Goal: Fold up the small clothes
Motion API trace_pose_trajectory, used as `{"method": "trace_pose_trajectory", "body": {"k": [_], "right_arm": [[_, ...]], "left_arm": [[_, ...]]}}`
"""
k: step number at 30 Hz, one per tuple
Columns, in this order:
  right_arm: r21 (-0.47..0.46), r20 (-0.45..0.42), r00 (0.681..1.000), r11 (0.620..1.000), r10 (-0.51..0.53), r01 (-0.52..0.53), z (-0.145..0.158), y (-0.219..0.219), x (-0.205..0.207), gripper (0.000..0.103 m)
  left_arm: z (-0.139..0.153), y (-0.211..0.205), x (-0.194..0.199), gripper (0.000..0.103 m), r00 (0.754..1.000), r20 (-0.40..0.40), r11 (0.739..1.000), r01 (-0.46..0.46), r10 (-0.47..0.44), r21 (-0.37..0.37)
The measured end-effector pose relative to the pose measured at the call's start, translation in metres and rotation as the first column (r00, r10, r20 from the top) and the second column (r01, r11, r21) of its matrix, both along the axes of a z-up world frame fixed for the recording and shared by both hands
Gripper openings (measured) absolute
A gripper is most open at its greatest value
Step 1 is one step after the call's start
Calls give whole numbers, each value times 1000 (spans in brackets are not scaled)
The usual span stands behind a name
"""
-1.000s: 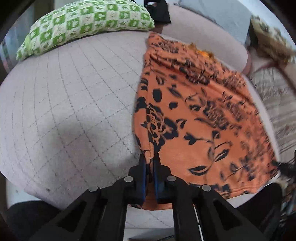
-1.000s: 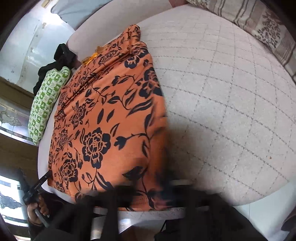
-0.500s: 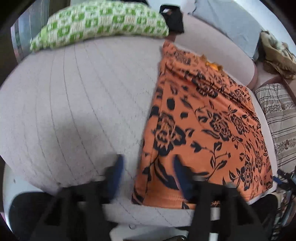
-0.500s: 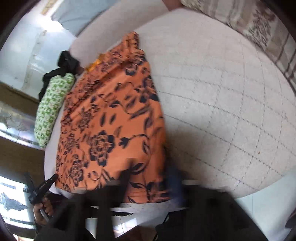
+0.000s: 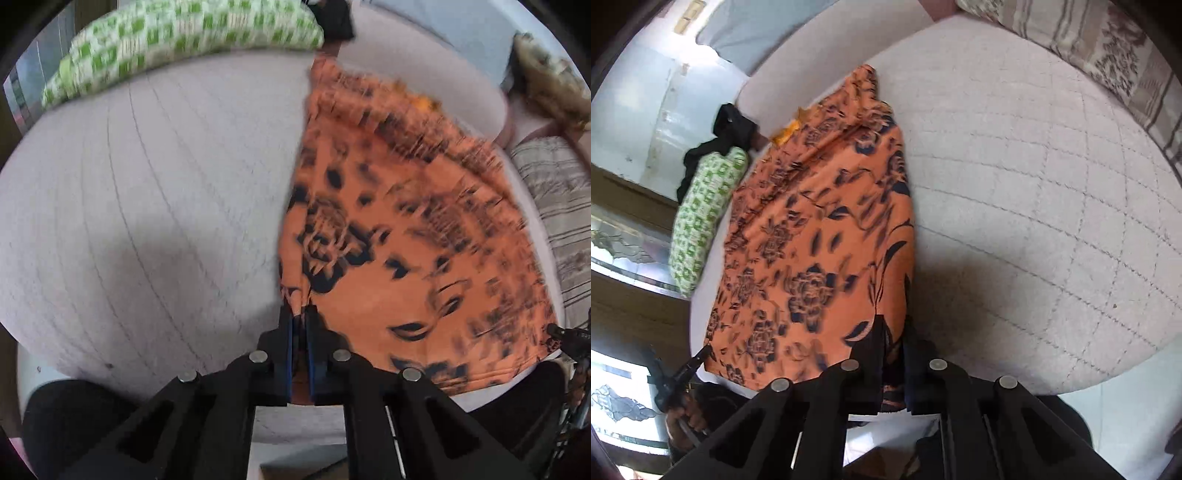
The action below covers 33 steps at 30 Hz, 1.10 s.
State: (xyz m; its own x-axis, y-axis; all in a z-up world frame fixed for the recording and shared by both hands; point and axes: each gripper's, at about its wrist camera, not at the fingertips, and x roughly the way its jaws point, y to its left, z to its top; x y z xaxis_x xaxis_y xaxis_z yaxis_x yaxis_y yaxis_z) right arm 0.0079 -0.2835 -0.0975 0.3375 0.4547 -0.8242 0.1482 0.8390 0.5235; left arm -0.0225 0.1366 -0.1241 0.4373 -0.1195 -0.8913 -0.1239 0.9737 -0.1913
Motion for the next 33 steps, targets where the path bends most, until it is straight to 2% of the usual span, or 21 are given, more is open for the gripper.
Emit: {"method": "trace_pose_trajectory", "body": {"k": [2, 5, 6, 10, 11, 12, 14, 15, 18, 22, 25, 26, 27, 29, 31, 32, 33], "right_arm": [[32, -30, 1000, 999, -7, 8, -13, 0, 0, 8], [73, -26, 1000, 997, 4, -2, -14, -3, 3, 12], [80, -31, 999, 997, 11, -8, -16, -4, 5, 13], [132, -48, 999, 991, 8, -1, -20, -12, 7, 16], [147, -55, 998, 989, 0, 8, -21, -14, 6, 16], [152, -58, 998, 988, 1, 7, -22, -16, 7, 16], [129, -50, 999, 992, 21, -15, -19, -11, 6, 13], [124, -44, 999, 992, 25, -19, -16, -10, 5, 10], [122, -8, 999, 991, 48, -47, -2, -1, 5, 10], [100, -24, 998, 993, 60, -57, -10, 5, 7, 10], [137, -31, 999, 990, 40, -36, -14, 4, 6, 18], [129, -20, 999, 991, 48, -45, -12, 5, 6, 29], [134, -5, 998, 989, 55, -54, -10, 6, 5, 48], [143, 16, 998, 988, 65, -67, -6, 9, 4, 70], [108, 18, 996, 991, 82, -84, -5, 14, 5, 70], [99, 18, 996, 991, 88, -90, -6, 15, 5, 64], [83, 8, 996, 993, 89, -90, -8, 16, 5, 43]], "left_arm": [[5, -2, -1, 9, 1000, 8, 1000, 11, -11, -8], [4, -3, 2, 35, 999, 7, 997, 36, -36, -73], [4, -3, 1, 39, 999, 14, 996, 47, -46, -79], [6, -14, 2, 38, 998, 8, 998, 64, -64, -12], [6, -13, 3, 30, 998, 6, 998, 60, -60, -8], [5, -10, 4, 5, 999, -1, 999, 49, -49, 11], [4, -4, 10, 5, 999, -8, 999, 35, -35, -40], [5, -3, 10, 5, 1000, -10, 998, 27, -28, -48], [6, -2, 6, 5, 999, -6, 998, 41, -41, -51], [1, 0, 6, 5, 999, -11, 997, 31, -32, -73], [0, 4, 6, 10, 1000, -15, 996, 18, -19, -89], [2, 5, 4, 11, 1000, -11, 997, 18, -19, -80], [3, 5, 3, 14, 1000, -10, 997, 25, -26, -73], [4, 3, 1, 21, 999, -14, 998, 31, -32, -51], [1, -1, 1, 21, 998, -16, 998, 53, -53, -17], [1, -2, 2, 21, 998, -20, 998, 56, -56, -6], [1, -3, 2, 21, 998, -21, 999, 50, -50, 0]]}}
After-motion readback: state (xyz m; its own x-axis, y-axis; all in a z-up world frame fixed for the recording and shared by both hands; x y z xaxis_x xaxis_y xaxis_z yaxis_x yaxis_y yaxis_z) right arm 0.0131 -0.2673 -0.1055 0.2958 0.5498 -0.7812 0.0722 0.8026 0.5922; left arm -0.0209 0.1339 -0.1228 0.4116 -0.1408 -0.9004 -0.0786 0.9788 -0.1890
